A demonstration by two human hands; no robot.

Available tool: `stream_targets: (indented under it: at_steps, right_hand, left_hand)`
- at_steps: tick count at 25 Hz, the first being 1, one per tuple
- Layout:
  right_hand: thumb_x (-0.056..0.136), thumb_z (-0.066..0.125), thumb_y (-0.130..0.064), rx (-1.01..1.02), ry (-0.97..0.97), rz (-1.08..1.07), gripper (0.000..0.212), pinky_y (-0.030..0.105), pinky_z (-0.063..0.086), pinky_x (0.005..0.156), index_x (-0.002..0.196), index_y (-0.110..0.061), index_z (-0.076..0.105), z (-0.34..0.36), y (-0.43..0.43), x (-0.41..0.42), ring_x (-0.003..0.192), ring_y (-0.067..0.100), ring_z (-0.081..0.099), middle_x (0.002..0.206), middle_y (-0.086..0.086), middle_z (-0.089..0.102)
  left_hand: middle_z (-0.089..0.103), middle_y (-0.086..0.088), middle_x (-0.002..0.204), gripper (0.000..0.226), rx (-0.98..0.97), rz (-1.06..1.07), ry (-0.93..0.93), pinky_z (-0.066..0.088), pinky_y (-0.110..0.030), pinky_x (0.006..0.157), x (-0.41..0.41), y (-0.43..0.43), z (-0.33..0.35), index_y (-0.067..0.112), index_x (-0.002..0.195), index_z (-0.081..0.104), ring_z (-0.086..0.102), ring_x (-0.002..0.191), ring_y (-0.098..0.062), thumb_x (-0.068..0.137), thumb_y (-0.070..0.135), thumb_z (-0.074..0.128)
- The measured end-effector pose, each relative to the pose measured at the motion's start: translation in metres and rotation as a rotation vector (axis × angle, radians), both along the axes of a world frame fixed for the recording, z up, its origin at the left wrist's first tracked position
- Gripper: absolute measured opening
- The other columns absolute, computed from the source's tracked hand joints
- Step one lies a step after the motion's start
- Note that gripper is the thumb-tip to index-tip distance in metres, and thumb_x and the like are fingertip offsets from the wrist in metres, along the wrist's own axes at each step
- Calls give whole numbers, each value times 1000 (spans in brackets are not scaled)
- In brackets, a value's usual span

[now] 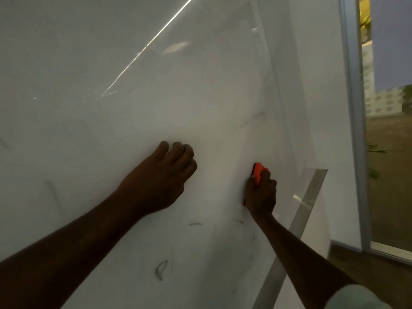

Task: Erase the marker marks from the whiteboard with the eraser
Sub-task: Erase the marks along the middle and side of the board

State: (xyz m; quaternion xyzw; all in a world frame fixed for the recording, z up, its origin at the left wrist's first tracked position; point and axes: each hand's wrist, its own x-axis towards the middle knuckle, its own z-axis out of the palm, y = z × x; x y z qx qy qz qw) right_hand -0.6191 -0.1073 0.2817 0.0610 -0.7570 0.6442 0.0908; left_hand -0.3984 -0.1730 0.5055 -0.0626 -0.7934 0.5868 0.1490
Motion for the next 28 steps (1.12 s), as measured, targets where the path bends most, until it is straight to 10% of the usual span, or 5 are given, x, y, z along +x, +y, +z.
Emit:
stream_targets:
  at_steps: [8, 16, 21, 24, 28]
  right_hand:
    - [91, 48, -60, 78, 785, 397, 66, 22, 54, 68, 149, -29, 41, -38, -11, 207, 94, 18, 61, 130, 4, 48]
    - [104, 48, -33, -19, -16, 3, 48, 41, 51, 79, 145, -9, 47, -60, 1, 54, 99, 42, 62, 116, 22, 55]
    - [101, 42, -55, -105, 345, 204, 50, 3, 43, 68, 141, -26, 48, -57, -17, 179, 89, -1, 55, 120, -5, 49]
    - [99, 40, -52, 33, 476, 196, 55, 21, 51, 67, 141, -18, 52, -82, -8, 131, 91, 15, 58, 119, 5, 54]
    - [106, 39, -35, 66, -284, 63, 44, 46, 51, 87, 140, -8, 47, -120, 7, 12, 107, 44, 60, 120, 29, 59]
  left_hand:
    - [57, -25, 125, 37, -16, -34, 21, 43, -50, 91, 3, 4, 2, 1, 116, 57, 56, 112, -40, 87, 23, 54]
    - [52, -24, 127, 33, -80, -10, 22, 42, -50, 92, -1, 3, -1, 1, 118, 50, 53, 113, -40, 93, 20, 39]
    - [51, -26, 128, 34, -42, -15, 9, 38, -51, 92, 0, 1, -2, 0, 118, 51, 51, 114, -41, 93, 20, 41]
    - [51, -27, 128, 34, -28, -30, 17, 38, -51, 92, 1, -1, -2, -1, 118, 52, 51, 115, -42, 93, 20, 43]
    - [51, -27, 126, 32, -60, -42, 26, 39, -51, 91, -3, -5, -4, -1, 116, 51, 51, 112, -41, 93, 18, 42]
